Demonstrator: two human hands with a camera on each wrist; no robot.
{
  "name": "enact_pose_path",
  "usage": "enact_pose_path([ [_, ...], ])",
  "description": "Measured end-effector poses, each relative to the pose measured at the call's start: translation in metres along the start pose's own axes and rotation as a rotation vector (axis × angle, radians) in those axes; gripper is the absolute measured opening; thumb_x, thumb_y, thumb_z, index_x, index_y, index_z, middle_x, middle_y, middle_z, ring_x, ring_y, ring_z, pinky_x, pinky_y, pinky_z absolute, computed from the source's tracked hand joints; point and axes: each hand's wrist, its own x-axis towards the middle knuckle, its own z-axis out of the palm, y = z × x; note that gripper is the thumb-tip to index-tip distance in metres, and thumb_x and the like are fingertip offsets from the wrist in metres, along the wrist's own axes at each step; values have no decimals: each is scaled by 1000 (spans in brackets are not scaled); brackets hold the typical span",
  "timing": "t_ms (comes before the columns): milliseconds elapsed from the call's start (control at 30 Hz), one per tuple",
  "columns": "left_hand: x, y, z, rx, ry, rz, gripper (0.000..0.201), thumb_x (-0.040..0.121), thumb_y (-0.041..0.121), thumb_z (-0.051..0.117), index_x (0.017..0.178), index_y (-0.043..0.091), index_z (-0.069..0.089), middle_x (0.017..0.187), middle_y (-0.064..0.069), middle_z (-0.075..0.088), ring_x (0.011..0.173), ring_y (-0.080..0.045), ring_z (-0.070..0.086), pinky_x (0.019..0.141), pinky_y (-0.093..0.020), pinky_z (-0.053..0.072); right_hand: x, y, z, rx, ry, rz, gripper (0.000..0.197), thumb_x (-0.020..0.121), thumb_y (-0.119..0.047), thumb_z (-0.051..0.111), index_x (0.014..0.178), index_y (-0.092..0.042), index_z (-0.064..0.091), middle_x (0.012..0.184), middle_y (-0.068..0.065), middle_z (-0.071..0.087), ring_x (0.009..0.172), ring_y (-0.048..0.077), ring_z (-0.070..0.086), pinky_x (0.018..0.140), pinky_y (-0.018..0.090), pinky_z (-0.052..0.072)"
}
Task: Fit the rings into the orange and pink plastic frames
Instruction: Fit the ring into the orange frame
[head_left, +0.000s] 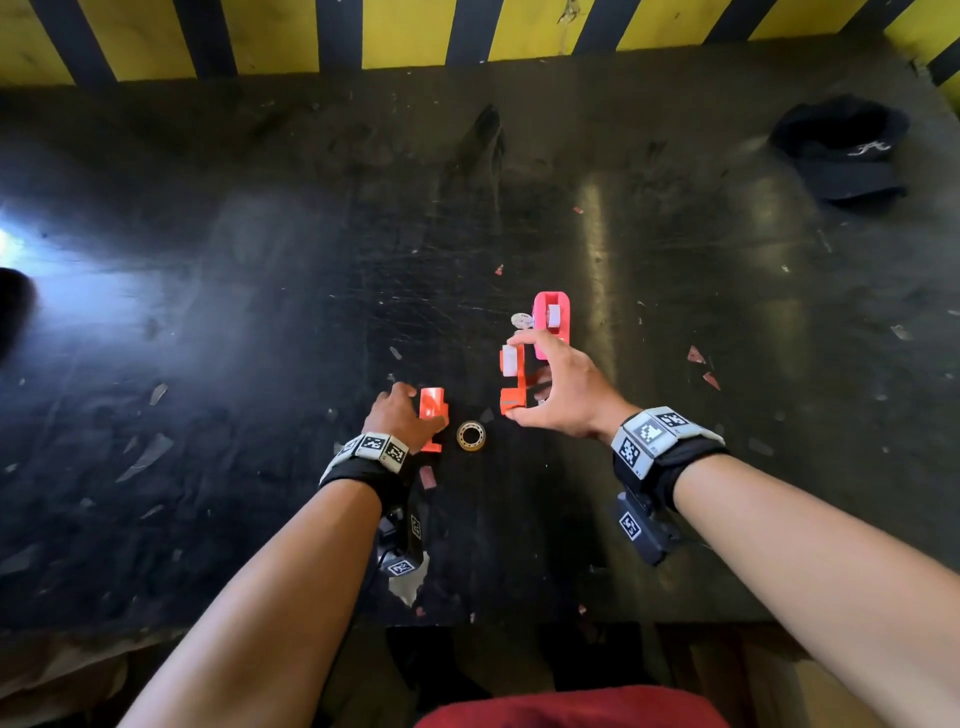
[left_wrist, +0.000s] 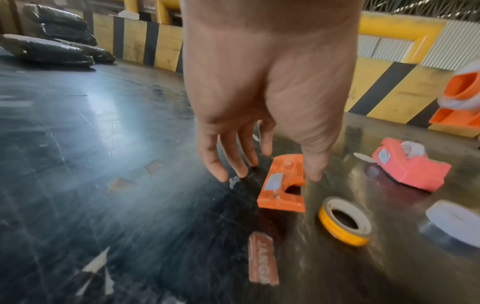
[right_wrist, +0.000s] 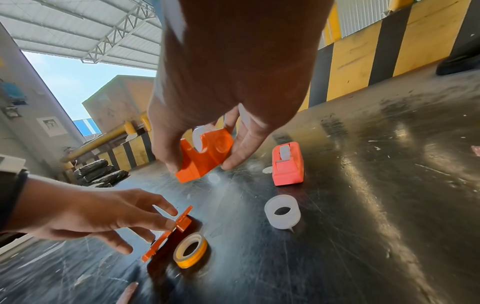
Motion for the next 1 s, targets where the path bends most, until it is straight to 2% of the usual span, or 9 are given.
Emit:
enact_pose_path([
  [133,-2,4,10,-12,63,3,68,90,46,68,145,13,46,136,-17,59,127,-35,57,104,-42,47,-6,-5,-1,22,-7,15,79,69,-28,91,134,-35,47,139,-4,56,91,18,74,83,39,64],
  [233,-3,7,11,-88,38,-5,70,86,48,70,144,17,47,128,-14,66,121,-32,63,103,-43,52,-12,-6,-2,27,4,34,78,72,-22,91,137,-29,48,121,-7,57,92,16,74,82,28,62],
  [300,-3,10,9,-238,-7,13,70,80,47,73,141,23,48,114,-7,74,106,-26,71,94,-44,59,-17,-7,-4,23,10,26,78,72,-20,91,137,-26,49,119,-11,55,95,19,74,79,19,60],
  [433,-15,36,-11,-655,-173,169,60,88,24,75,143,29,50,87,-2,72,83,-15,74,85,-47,64,-22,-5,-8,22,41,3,77,70,-19,90,137,-26,51,123,-13,55,97,21,71,81,22,62],
  [533,-29,59,-30,-755,-283,267,51,95,16,72,141,27,53,94,-10,69,83,-13,74,77,-35,66,-24,-4,-9,17,63,1,79,70,-20,91,138,-27,51,129,-8,59,106,18,67,78,3,50],
  [600,-35,67,-36,-757,-321,280,50,95,18,71,141,28,54,102,-17,70,86,-17,75,78,-35,65,-24,-5,-9,32,72,-1,81,69,-21,91,139,-27,51,133,-5,61,113,16,64,78,-1,47],
  [733,-40,70,-35,-761,-367,266,49,96,21,71,141,29,54,103,-15,70,90,-20,75,90,-47,63,-25,-9,-10,76,67,-12,82,69,-19,91,139,-27,50,131,-4,62,109,16,68,81,7,54],
  [867,-43,70,-34,-807,-367,253,49,96,22,71,142,28,55,103,-12,70,91,-21,74,95,-52,61,-27,-13,-15,64,61,-32,81,69,-21,91,138,-30,48,132,-2,62,105,19,71,86,24,62],
  [1000,-45,71,-36,-835,-380,252,49,96,27,71,143,28,55,108,-14,72,93,-22,75,97,-53,60,-26,-15,-17,81,70,-41,82,68,-21,91,137,-31,49,133,0,63,103,19,72,84,25,63],
])
